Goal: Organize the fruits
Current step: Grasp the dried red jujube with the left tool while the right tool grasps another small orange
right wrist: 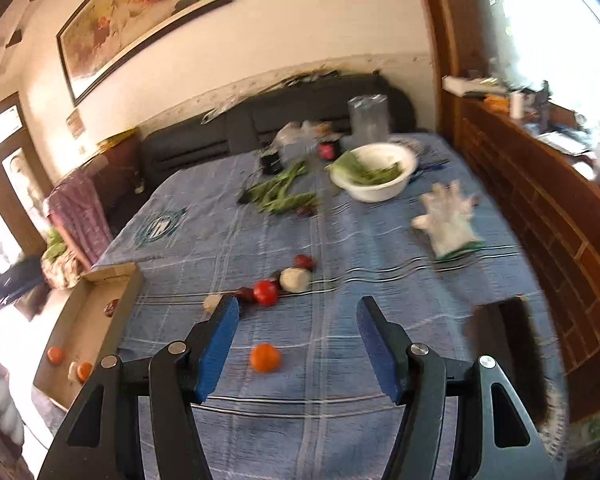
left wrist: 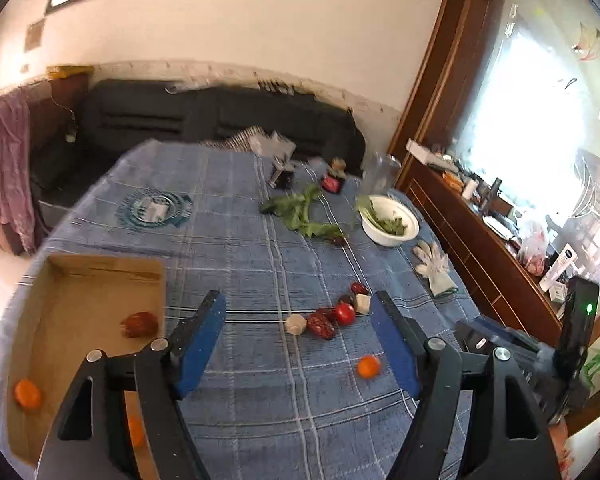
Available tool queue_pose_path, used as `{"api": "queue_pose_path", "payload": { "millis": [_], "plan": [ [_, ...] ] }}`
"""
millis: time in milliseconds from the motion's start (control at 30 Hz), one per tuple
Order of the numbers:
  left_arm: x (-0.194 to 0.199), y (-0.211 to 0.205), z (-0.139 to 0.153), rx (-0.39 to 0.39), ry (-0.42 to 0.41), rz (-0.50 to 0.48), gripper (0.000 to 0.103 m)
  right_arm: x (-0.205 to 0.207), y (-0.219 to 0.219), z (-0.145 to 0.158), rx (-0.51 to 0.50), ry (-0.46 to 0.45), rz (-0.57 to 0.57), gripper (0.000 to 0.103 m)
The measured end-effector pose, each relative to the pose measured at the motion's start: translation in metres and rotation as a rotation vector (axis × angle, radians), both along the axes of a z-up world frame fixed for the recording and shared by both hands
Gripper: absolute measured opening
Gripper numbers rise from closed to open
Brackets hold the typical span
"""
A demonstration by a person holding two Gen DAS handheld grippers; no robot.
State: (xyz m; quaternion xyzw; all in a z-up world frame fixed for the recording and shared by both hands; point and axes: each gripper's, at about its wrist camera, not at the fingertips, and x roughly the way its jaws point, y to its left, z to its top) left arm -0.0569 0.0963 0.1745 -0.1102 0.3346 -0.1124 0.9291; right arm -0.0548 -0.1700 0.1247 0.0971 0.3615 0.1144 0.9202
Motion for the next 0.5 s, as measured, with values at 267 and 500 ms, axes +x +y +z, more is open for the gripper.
{"api": "queue_pose_path", "payload": {
  "millis": [267, 500],
  "plan": [
    [0.071, -0.024, -0.081, -0.149, 0.149, -0.062, 0.053, 0.034, 0.041, -0.068, 0.005, 0.081, 0.053, 0.045],
    [0.114, -0.031, -0.133, -0.167, 0.225, -0.058, 0.045, 0.039, 0.036, -0.092, 0.072, 0.104, 0.060, 0.045]
  ]
}}
